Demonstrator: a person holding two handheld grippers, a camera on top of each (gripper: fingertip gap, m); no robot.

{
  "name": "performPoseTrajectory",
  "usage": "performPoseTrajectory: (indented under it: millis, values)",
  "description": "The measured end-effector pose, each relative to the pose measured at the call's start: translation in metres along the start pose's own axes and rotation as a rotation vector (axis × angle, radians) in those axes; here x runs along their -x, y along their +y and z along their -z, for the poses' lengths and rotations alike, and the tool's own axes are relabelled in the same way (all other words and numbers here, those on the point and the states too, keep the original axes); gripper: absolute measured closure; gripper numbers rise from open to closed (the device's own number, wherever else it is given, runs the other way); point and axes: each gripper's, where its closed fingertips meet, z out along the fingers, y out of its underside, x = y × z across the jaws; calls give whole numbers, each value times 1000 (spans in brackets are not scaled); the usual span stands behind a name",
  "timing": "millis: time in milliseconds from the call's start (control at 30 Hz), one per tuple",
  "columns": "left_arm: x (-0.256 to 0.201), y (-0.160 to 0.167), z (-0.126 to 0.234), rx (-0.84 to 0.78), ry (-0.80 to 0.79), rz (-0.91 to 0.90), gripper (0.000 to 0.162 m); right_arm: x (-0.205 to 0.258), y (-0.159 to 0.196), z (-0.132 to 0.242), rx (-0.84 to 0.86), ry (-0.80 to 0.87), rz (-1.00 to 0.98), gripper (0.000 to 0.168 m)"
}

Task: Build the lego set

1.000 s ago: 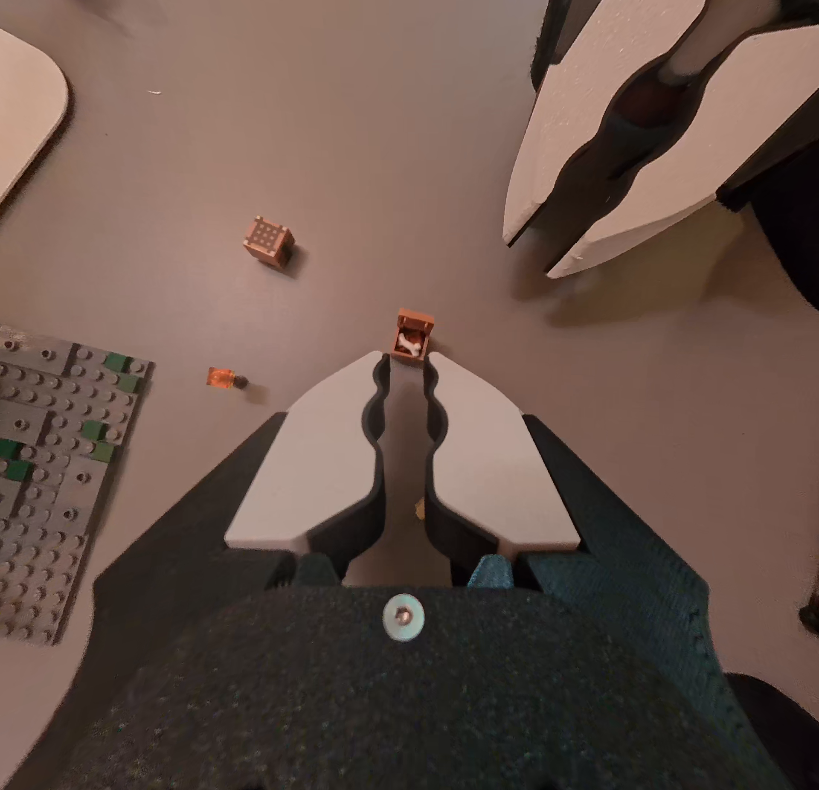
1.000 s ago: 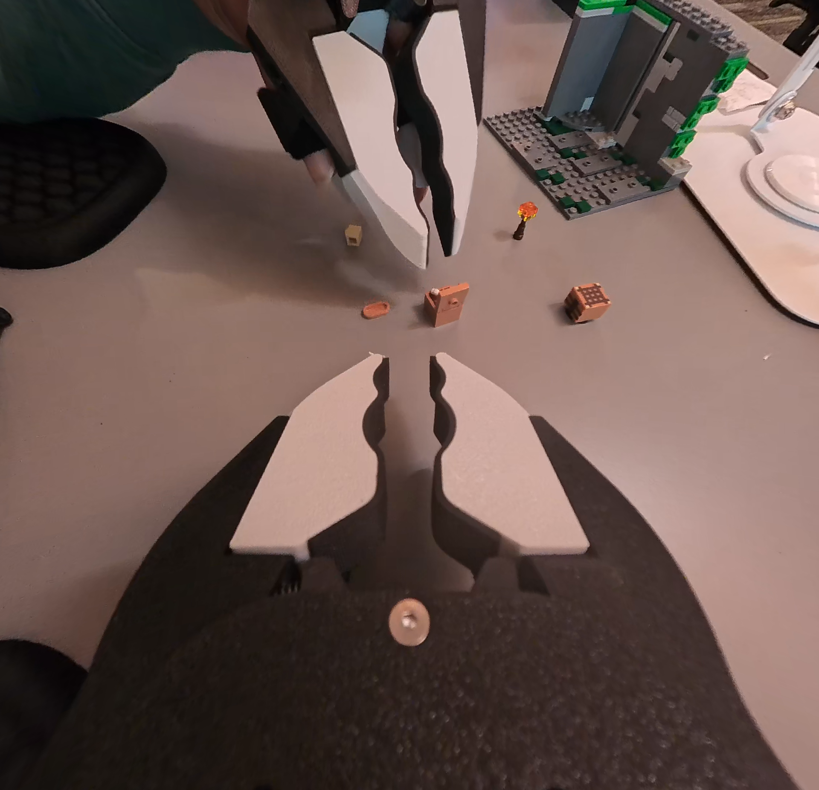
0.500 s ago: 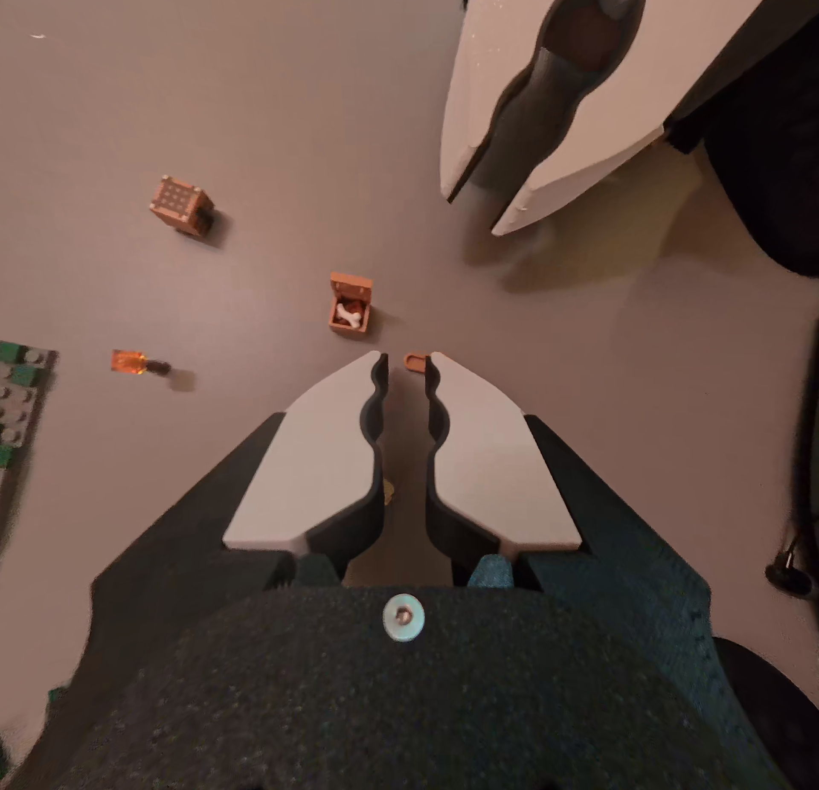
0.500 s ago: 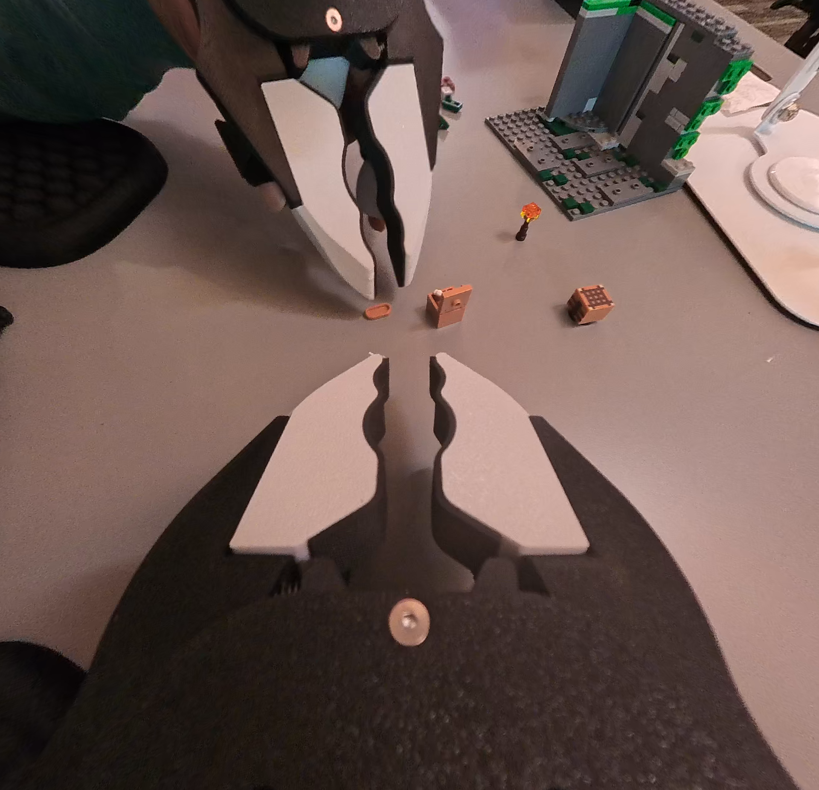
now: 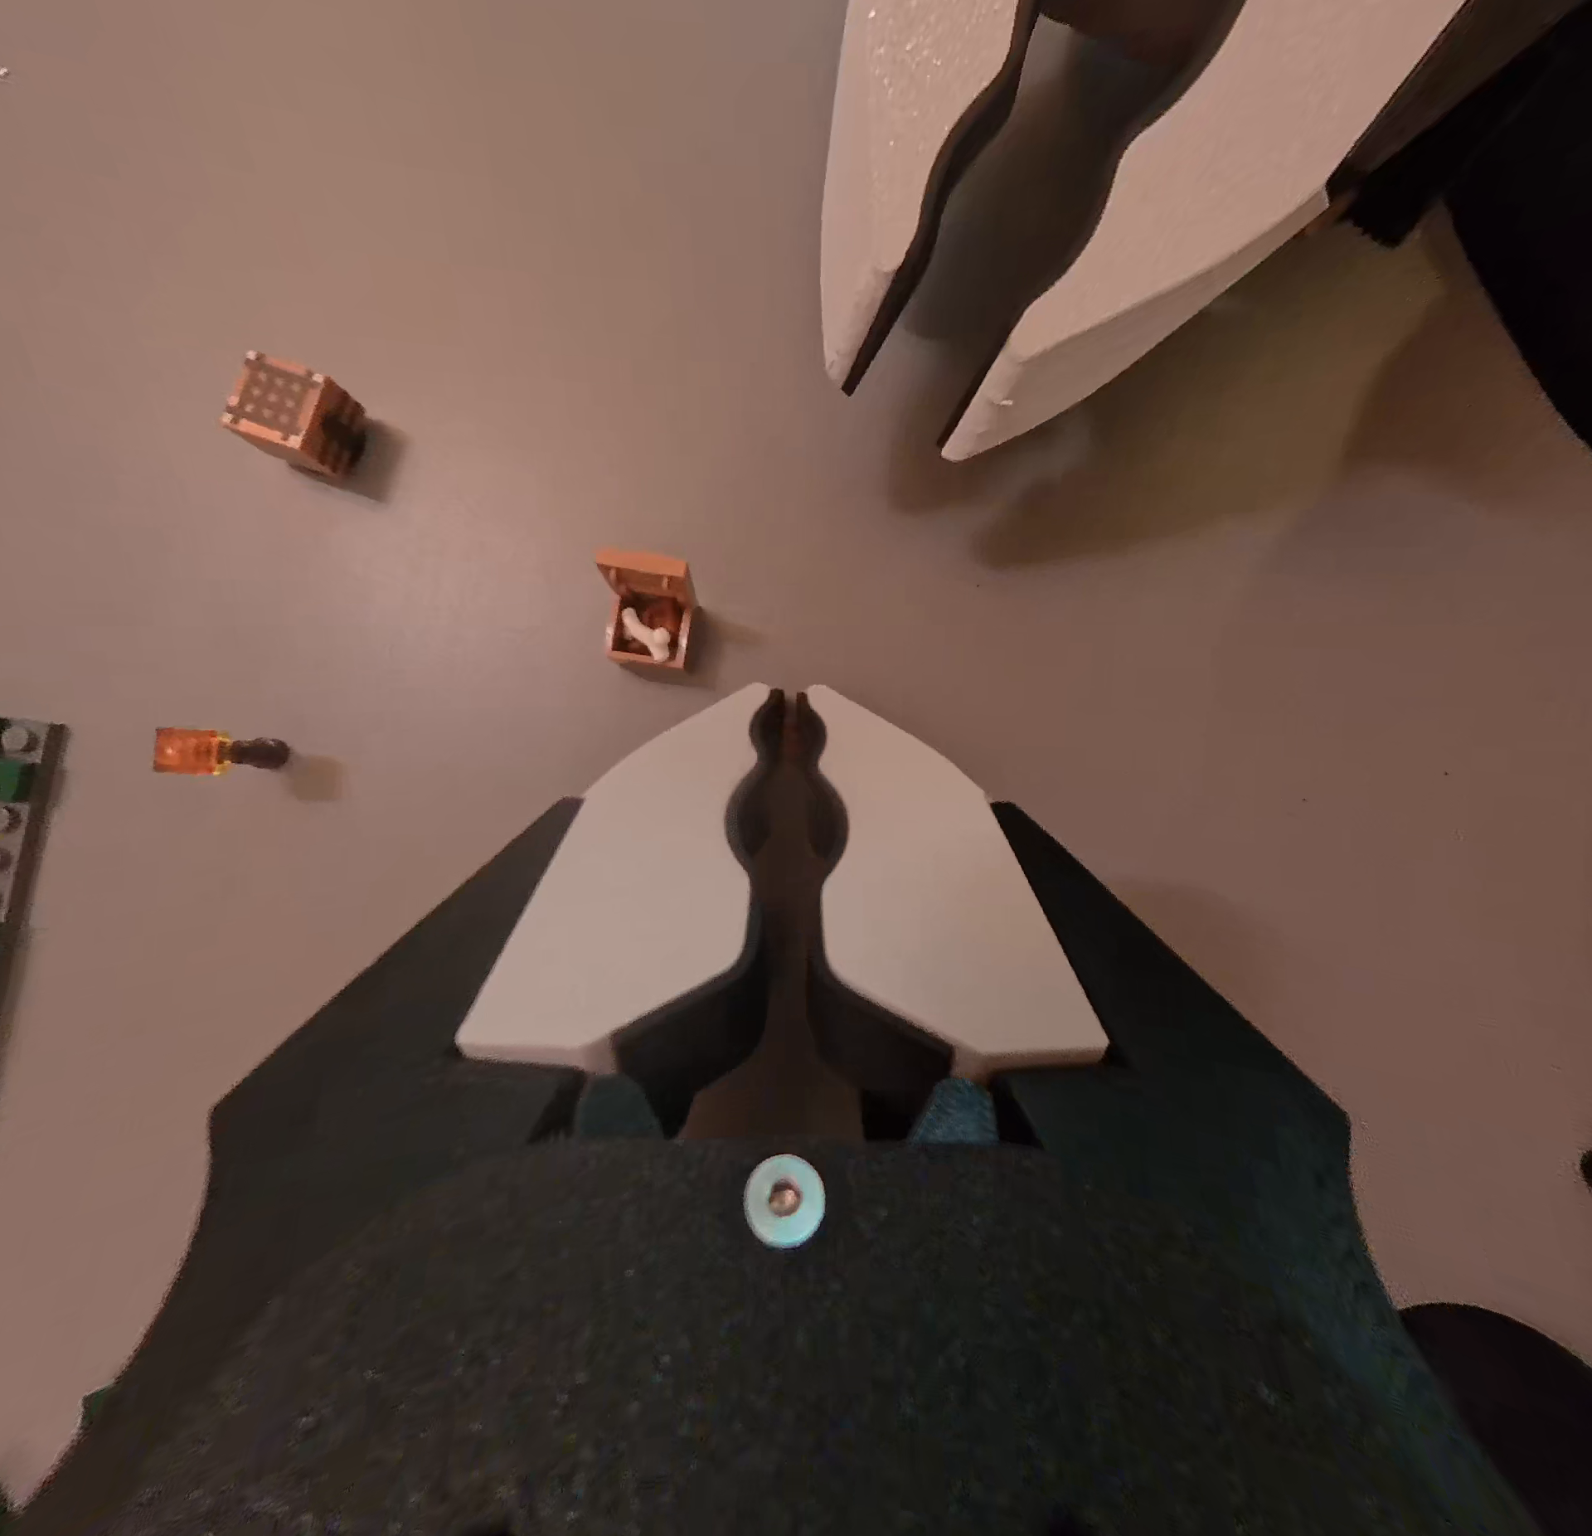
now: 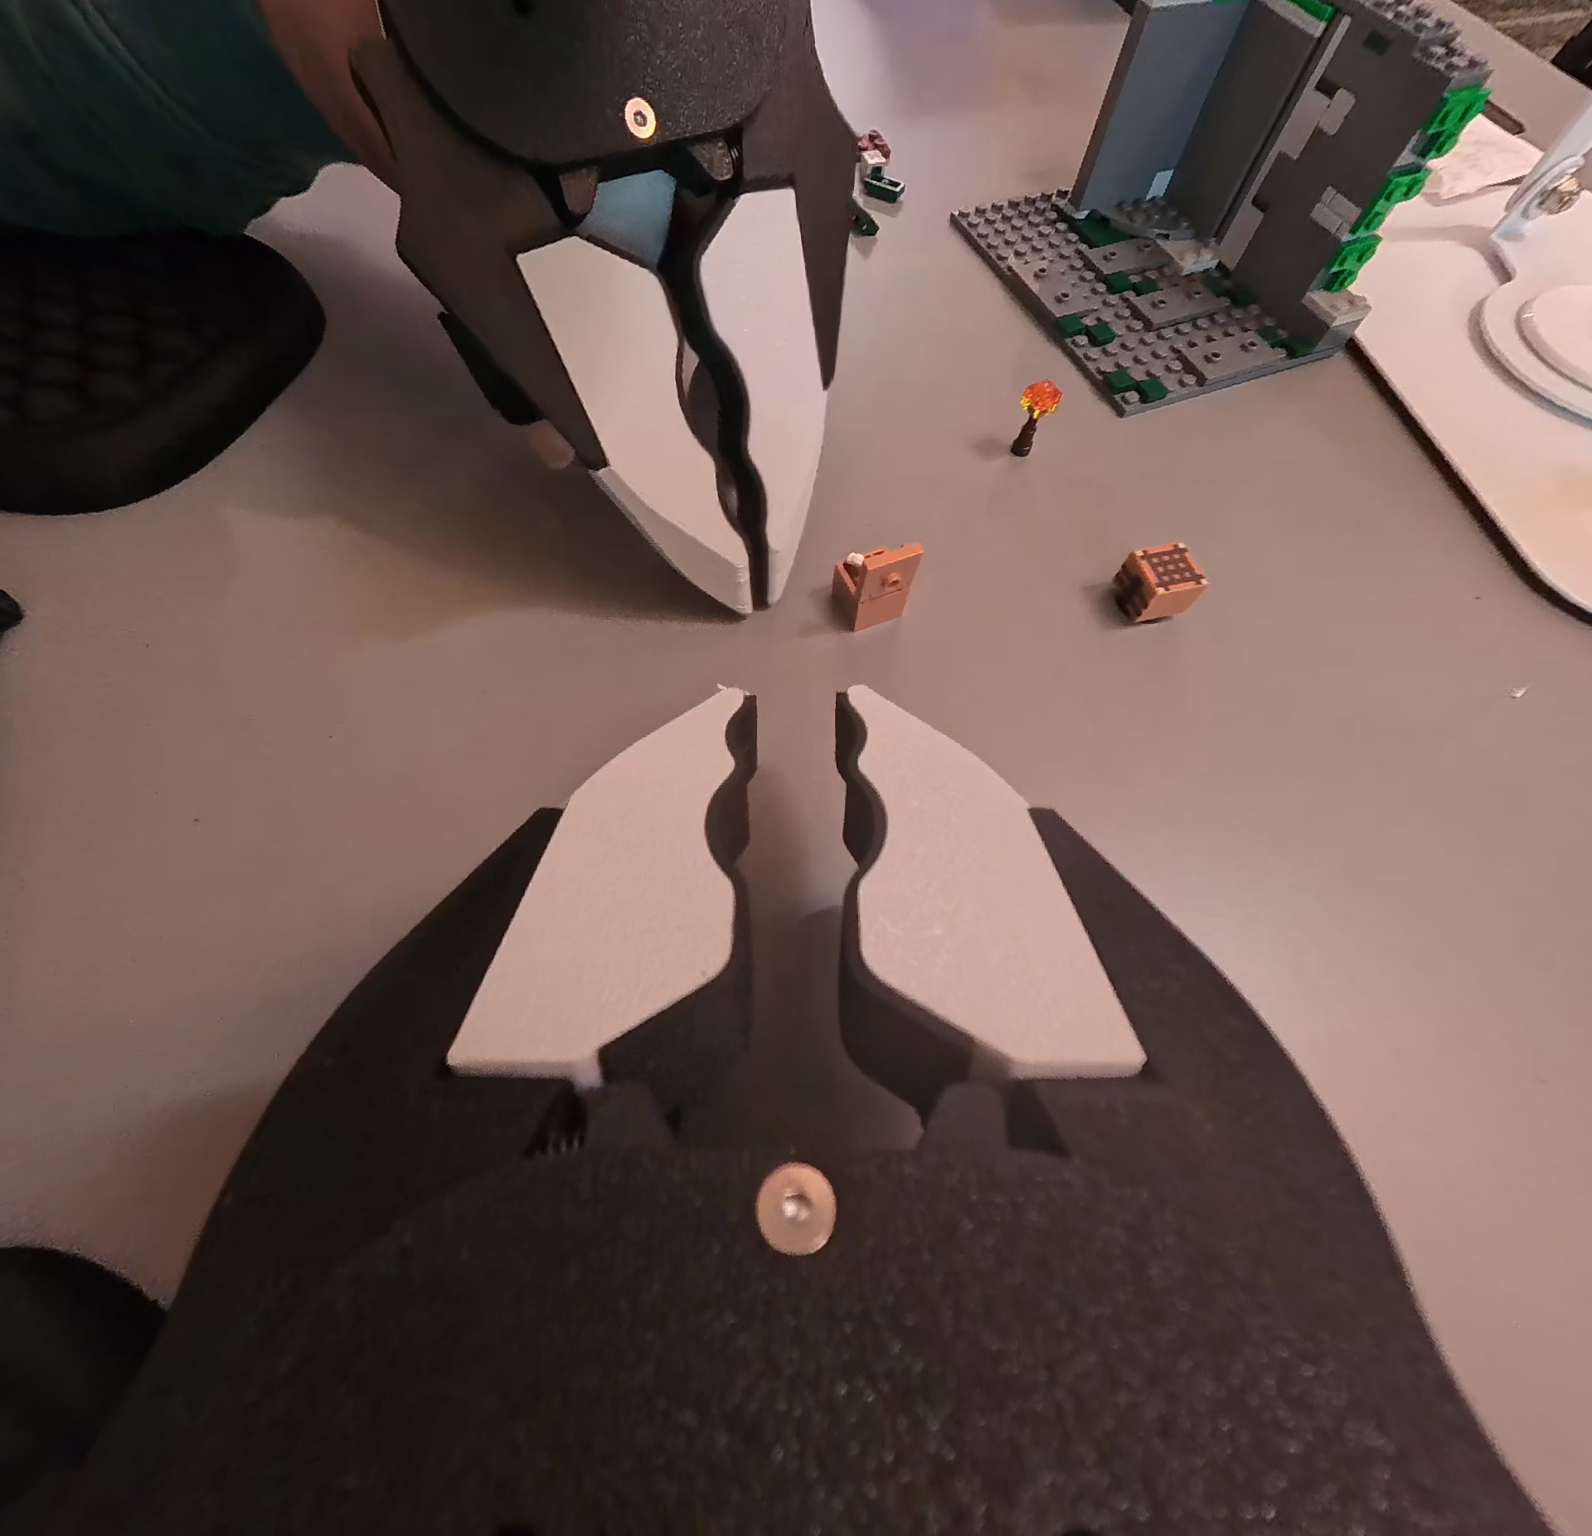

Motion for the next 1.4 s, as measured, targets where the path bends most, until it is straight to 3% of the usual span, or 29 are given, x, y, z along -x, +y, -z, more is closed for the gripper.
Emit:
performPoseTrajectory:
  millis: [1067,1233,1400]
  values:
    - [7,-2,8,-49,-14,8,162,-1,4,-2,8,-4,-9,151]
    - [9,0,13,-57,-2,10,146,-1,3,-1,9,-1,-6,151]
    - [5,3,12,-47,27,-9,144,-1,3,-1,7,1,-6,151]
